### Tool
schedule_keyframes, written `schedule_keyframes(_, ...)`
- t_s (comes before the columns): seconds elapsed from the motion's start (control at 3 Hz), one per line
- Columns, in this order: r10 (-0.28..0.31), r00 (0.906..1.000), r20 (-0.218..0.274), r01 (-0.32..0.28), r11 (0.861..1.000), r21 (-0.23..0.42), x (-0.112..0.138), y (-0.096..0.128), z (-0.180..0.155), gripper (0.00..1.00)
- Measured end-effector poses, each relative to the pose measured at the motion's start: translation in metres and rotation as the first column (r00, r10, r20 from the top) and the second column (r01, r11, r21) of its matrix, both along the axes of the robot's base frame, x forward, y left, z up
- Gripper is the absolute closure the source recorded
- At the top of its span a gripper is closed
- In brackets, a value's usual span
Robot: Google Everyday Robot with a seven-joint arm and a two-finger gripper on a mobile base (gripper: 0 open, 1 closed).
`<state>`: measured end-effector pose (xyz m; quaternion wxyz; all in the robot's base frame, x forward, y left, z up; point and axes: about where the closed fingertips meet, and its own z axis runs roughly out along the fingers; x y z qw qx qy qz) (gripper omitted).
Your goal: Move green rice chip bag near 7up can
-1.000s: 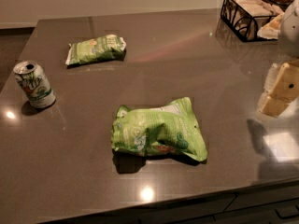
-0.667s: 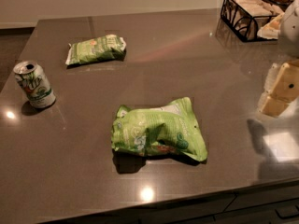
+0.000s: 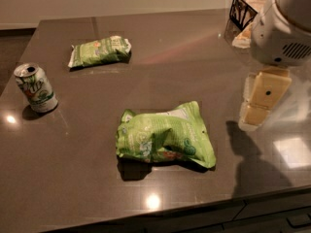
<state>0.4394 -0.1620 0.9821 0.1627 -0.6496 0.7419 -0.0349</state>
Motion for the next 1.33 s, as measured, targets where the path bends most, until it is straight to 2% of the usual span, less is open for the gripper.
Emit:
schedule_keyframes(0.33,0.081,0.9963,-0.029,-0.082,0.997,-0.011,-0.006,0.029,-0.017,0.00)
schedule_keyframes(0.67,0.146,0.9876,-0.059,-0.147,0.989,-0.019,-0.015,0.053,-0.040,0.00)
schedule_keyframes(1.33,0.244,0.9680,-0.058,-0.246,0.969,-0.020,-0.031,0.095,-0.075,0.00)
